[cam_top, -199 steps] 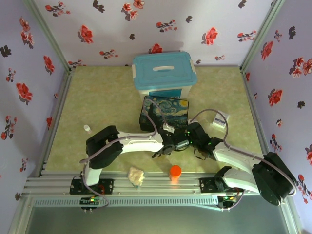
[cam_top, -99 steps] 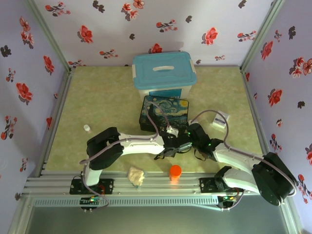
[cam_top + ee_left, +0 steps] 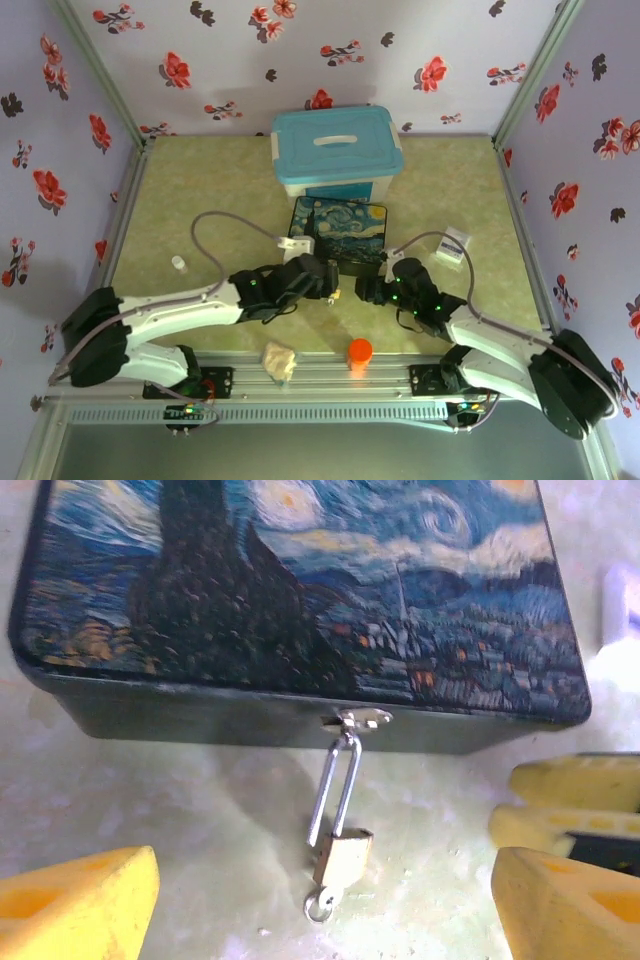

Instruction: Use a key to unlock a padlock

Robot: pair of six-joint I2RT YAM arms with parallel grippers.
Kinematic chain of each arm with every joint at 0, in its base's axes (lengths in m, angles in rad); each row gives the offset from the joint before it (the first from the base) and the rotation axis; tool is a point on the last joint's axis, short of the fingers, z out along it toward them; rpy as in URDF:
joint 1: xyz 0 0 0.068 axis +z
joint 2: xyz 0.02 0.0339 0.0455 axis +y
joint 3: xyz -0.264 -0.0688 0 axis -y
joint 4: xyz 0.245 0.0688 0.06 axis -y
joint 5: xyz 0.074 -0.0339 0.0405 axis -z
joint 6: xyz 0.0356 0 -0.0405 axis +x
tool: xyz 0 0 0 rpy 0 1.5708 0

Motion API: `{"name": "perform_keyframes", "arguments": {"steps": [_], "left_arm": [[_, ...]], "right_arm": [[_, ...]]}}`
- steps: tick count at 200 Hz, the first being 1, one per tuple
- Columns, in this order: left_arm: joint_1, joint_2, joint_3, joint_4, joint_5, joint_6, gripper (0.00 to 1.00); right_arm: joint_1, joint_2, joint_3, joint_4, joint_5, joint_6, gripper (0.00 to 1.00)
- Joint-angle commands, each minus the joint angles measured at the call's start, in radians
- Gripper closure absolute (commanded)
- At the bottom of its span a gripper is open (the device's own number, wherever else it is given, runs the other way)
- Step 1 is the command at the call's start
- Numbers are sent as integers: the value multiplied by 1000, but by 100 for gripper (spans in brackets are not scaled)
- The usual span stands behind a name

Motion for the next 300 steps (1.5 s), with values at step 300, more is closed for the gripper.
{"name": "perform_keyframes", "arguments": {"steps": [300], "left_arm": [[96,-174,-375,369,62,-155,4]], "right_arm": [[152,448,51,302,-107,14,78]]}}
